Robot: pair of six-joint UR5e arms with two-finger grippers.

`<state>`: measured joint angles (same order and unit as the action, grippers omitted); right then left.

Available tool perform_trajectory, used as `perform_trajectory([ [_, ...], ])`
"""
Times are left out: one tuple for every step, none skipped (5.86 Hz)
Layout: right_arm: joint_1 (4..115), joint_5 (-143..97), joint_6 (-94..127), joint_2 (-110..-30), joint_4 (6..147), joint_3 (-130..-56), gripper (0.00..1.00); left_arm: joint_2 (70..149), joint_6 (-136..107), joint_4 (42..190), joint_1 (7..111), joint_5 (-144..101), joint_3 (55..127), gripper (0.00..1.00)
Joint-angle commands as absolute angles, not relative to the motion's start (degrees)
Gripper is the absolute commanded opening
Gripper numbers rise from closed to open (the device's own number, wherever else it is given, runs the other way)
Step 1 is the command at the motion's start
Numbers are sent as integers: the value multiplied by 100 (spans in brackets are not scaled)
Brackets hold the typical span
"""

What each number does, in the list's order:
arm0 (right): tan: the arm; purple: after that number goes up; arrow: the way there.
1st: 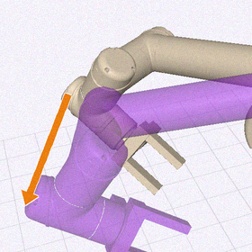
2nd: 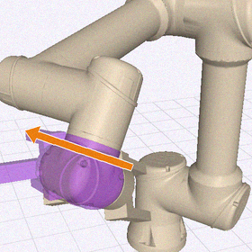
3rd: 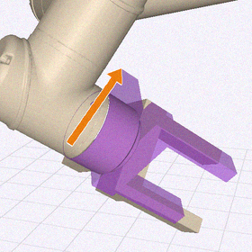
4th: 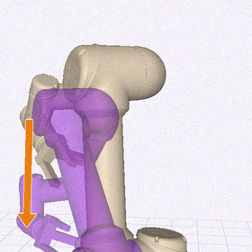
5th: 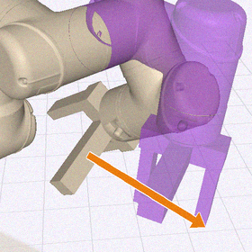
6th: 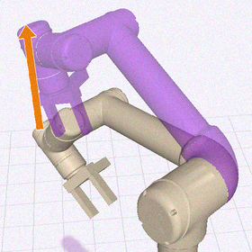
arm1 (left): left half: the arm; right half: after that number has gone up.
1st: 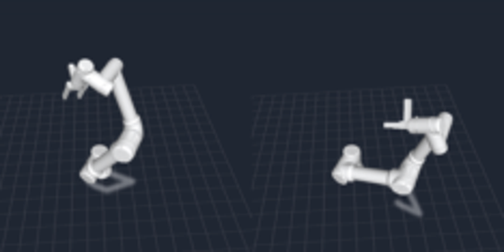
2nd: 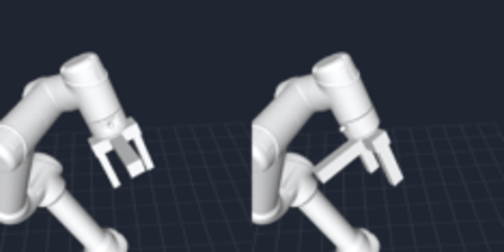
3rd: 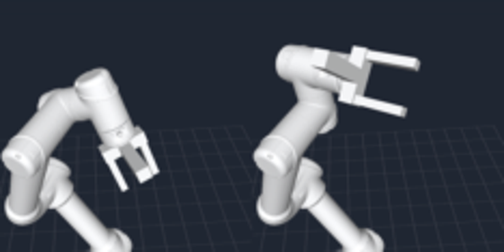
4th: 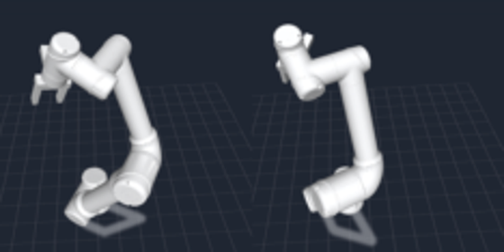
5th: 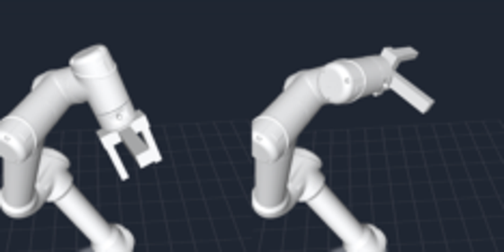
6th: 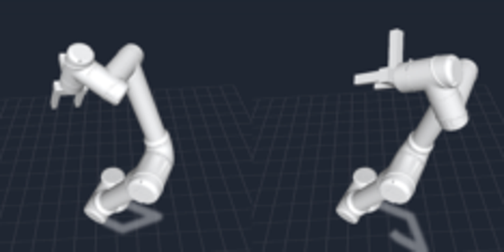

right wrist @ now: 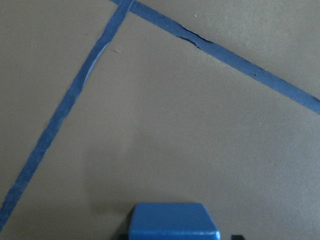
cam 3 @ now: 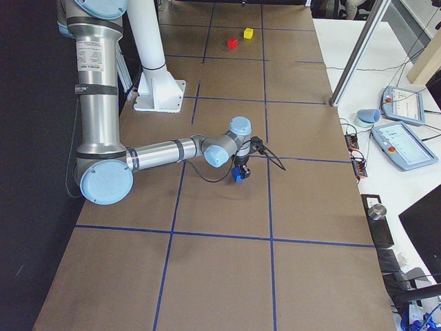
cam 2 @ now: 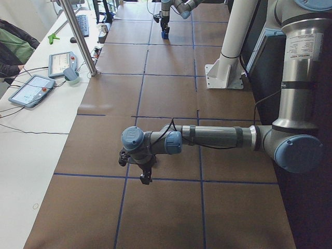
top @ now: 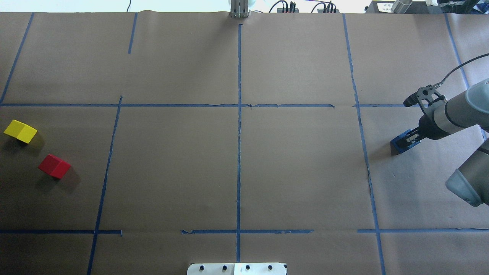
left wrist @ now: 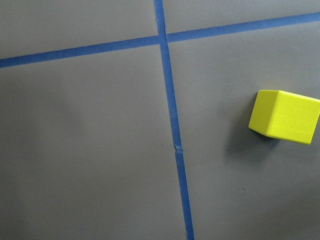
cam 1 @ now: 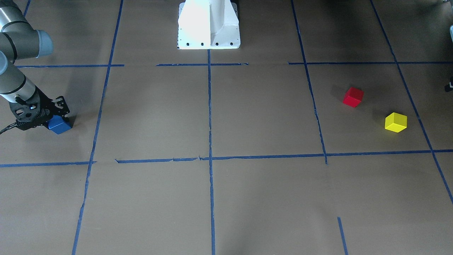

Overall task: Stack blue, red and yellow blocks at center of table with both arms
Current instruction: 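Carry the blue cube with the right gripper to the table center and release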

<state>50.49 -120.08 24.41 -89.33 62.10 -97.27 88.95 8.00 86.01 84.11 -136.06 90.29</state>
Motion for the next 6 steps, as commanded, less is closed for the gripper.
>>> perform_trajectory([
  [5010, -12119, 4240, -8416, 6292, -9948, 4, 8895, 809, 8622, 8411, -13605, 9053, 100],
  [4731, -12077, 5167, -7880, 6432, -9923, 3, 8895, 800, 8622, 8411, -13605, 9053, 100],
  [4415, -11876, 5768, -6970, 7286, -9923, 3, 8895, 800, 8622, 8411, -13614, 9070, 100],
  [3838, -11239, 6270, -6100, 8252, -9845, 3, 8895, 800, 8622, 8411, -13614, 9070, 100],
  [3475, -10980, 6867, -5334, 8444, -9383, 3, 8903, 800, 8631, 8411, -13614, 9079, 100],
  [3089, -10595, 7317, -4508, 8446, -8604, 3, 8903, 800, 8622, 8411, -13614, 9070, 100],
])
